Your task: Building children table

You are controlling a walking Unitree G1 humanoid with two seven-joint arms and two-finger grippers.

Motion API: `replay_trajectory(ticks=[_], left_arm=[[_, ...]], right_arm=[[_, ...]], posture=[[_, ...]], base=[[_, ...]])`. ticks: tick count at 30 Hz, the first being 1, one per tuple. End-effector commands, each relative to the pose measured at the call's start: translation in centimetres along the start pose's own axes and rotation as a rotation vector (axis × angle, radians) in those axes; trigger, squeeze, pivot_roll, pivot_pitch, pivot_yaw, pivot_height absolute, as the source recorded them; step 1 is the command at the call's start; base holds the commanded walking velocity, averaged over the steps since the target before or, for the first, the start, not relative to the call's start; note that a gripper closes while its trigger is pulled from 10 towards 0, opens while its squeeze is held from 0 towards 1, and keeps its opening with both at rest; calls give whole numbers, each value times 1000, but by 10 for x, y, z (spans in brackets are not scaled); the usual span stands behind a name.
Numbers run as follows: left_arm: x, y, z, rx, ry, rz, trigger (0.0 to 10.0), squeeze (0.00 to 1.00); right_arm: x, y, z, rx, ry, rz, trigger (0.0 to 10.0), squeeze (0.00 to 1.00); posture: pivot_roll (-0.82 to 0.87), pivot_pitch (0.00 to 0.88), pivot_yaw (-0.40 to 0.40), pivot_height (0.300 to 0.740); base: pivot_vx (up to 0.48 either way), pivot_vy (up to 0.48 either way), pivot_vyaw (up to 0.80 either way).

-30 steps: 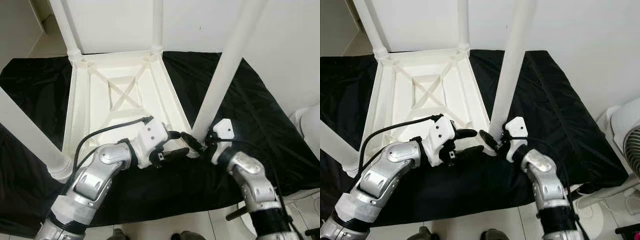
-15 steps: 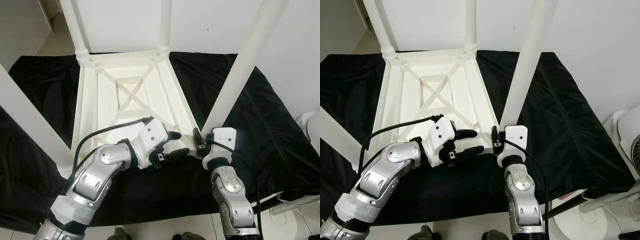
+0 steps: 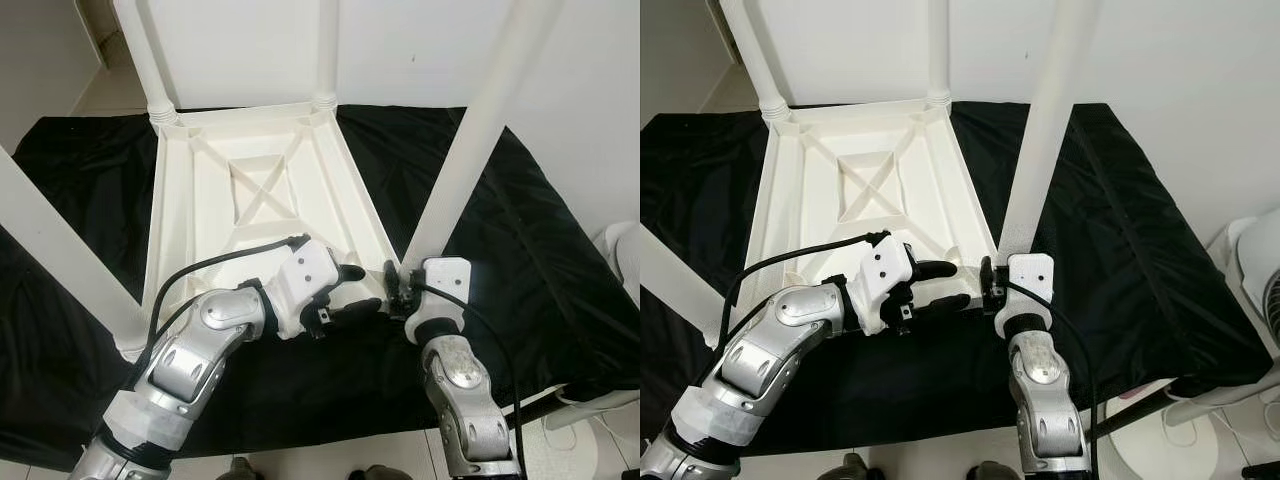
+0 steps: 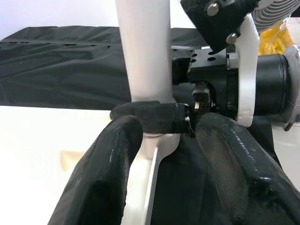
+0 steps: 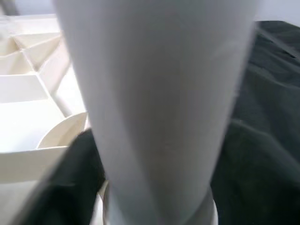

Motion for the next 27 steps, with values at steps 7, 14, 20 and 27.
replay_trajectory(ticks=[7,14,20,27], left_arm=[[4,-1,-1,1,-28,3,10000,0],[3,-1,-1,2,-27,1,10000,0],[-1,-1,-1,0,-22,-6,10000,0],[-5,2,-4,8,-18,-17,10000,0]], right_arm=[[5,7,6,-17,217,-16,10000,659],[7,7,7,-49,356,31,10000,0],[13,5,-5,-107,540,109,10000,0],[11,2,-29,-161,670,189,10000,0]], posture=[[-143,36,31,740],[-145,33,36,740],[-144,30,49,740],[-140,34,52,740]], base=[[0,0,0],[0,0,0],[0,0,0],[0,0,0]])
Point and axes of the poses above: a point about 5 cm out from each wrist's last joint towards the gripper, its own z axis pointing back from the gripper into the wrist, its own y axis along the axis of the wrist's last joint, x = y × z, the point moved 5 cm from there along -z, pointing out of the wrist towards the gripper, and after that the axes turned 10 degrees about -z, right-handed, at the moved point
